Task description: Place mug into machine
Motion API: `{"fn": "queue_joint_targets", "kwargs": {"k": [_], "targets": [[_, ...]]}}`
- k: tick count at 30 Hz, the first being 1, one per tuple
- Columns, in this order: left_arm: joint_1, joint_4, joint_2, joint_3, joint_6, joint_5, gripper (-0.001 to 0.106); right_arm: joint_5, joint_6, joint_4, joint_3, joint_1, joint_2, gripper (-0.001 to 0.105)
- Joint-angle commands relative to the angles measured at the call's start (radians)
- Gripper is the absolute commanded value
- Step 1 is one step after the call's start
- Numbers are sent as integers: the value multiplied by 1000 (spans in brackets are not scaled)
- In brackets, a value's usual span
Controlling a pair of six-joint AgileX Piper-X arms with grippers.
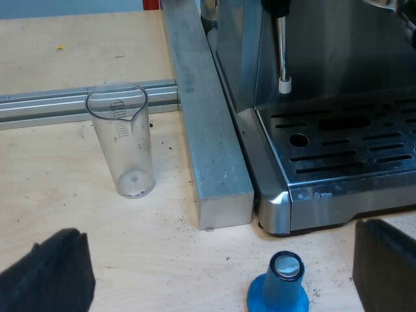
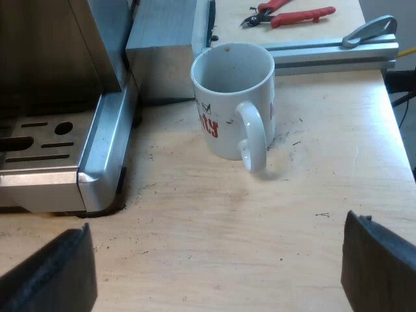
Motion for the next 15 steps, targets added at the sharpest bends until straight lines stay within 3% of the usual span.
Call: {"fn": "queue_joint_targets", "kwargs": {"k": [1,5,8,15], "targets": [[1,-12,-123,0,5,-8,82,-1,-11,-15,-3,1,-33,78],[1,-14,-123,0,2,-8,82,-1,13,-28,-6,1,-33,78],[-24,-28,-123,-4,1,56,82,-1,13,-32,-23,3,-23,78],[-144,-21,-44,-108,-2,79,82,-1,0,9,-177,5,118,78]]}}
